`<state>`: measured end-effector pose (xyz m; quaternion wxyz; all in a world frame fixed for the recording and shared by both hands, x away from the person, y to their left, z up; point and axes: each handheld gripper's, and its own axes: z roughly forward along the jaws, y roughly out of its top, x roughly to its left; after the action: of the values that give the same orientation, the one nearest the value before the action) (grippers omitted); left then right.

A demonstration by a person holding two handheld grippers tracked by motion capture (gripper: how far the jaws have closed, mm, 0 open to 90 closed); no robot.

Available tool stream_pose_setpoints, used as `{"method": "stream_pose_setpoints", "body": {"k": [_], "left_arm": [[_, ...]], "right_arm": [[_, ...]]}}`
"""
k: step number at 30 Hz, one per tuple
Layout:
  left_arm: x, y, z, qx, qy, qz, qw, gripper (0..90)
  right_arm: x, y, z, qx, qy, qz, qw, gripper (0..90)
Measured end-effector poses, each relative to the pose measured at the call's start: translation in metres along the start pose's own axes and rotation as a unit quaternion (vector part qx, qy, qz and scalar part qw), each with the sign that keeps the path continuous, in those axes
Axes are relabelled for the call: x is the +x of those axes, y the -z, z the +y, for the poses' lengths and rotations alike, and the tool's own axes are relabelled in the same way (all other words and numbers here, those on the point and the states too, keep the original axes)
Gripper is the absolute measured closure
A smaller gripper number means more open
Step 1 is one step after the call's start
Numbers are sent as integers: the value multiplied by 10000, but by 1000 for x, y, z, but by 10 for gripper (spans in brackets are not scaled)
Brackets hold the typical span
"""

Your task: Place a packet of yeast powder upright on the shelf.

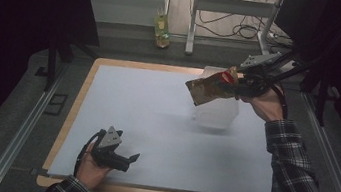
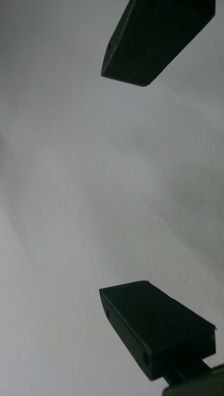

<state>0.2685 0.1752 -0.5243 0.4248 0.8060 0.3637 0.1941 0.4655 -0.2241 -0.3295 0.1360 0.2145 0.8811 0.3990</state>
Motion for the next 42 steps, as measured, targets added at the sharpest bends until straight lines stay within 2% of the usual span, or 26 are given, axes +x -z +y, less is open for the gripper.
{"method": "stream_pose_setpoints", "body": {"k": [9,11,18,21,26,29,30,31,32,36,38,39,41,42], "left_arm": [[0,0,0,17,-21,-13,10000,3],[0,-1,0,32,-31,-17,10000,4],[0,-1,0,24,-25,-21,10000,4],[-1,-1,0,39,-26,-37,10000,4],[-1,-2,0,49,-39,-42,10000,4],[-1,-2,0,56,-42,-43,10000,5],[-1,-2,0,61,-45,-46,10000,5],[-1,-2,0,67,-45,-49,10000,5],[-1,-2,-1,72,-46,-45,10000,5],[0,-2,-1,82,-42,-51,9999,5],[0,-2,-1,84,-42,-56,9999,5],[0,-2,-1,85,-45,-58,9999,5],[0,-2,-1,86,-48,-59,9999,5],[0,-2,-1,91,-53,-69,9999,5]], "right_arm": [[-17,5,-2,184,219,-214,9994,757],[-22,6,-3,254,327,-279,9988,757],[-31,10,-5,443,603,-261,9969,758],[-34,13,-5,613,835,-244,9943,757],[-36,14,-7,761,1005,-179,9919,757],[-38,14,-8,903,1182,-121,9888,757],[-38,14,-8,903,1182,-121,9888,757],[-39,13,-8,976,1258,-104,9872,757],[-39,13,-8,976,1258,-104,9872,757],[-39,9,-8,1120,1511,79,9821,758],[-39,8,-8,1154,1544,112,9812,758],[-38,5,-8,1223,1647,161,9786,758],[-38,4,-8,1260,1677,176,9776,758],[-37,1,-8,1336,1783,234,9746,758]]}}
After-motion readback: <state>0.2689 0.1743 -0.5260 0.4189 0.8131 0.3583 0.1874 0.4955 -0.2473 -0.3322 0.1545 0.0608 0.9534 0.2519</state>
